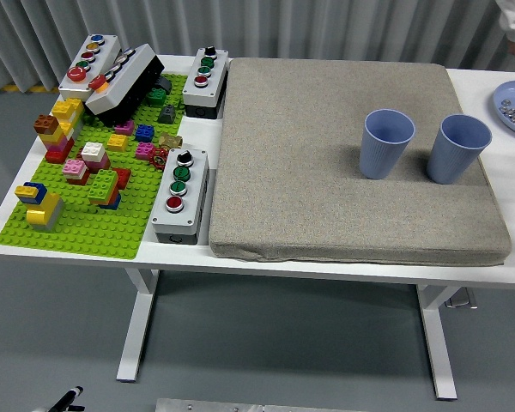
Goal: Pick cup pour cup place
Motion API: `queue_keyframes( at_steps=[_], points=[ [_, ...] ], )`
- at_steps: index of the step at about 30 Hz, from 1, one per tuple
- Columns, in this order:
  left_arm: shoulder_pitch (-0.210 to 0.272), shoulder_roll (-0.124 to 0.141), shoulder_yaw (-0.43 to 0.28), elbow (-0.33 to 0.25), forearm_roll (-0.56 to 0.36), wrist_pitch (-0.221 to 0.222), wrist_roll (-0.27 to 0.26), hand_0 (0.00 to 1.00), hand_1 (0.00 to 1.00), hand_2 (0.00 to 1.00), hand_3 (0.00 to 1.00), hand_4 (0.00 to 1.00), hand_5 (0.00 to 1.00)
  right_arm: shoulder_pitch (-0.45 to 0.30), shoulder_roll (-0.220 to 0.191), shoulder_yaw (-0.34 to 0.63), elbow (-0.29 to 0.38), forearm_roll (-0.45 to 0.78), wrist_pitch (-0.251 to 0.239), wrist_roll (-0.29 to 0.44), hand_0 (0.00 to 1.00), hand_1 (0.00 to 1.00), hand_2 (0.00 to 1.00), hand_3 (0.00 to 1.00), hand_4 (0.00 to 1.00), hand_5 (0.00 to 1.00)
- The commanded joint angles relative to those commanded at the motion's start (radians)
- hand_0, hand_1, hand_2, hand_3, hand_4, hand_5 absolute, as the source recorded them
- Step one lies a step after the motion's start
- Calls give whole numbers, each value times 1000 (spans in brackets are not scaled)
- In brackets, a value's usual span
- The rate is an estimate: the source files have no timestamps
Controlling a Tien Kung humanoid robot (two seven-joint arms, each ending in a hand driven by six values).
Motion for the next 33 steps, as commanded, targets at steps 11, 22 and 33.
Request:
queue_keyframes(
  at_steps=[11,22,33],
  points=[
    [-2,-1,-6,0,4,0,1,867,819,883,785,641,990,2,3,6,-1,-3,5,0,868,806,847,851,791,998],
    [1,-3,-14,0,9,1,1,866,819,884,784,647,992,4,5,10,25,-11,4,1,873,805,846,850,784,998],
    [0,-2,-12,0,3,2,1,865,820,883,785,650,991,1,3,11,29,-13,5,-1,873,805,846,850,786,998]
  ],
)
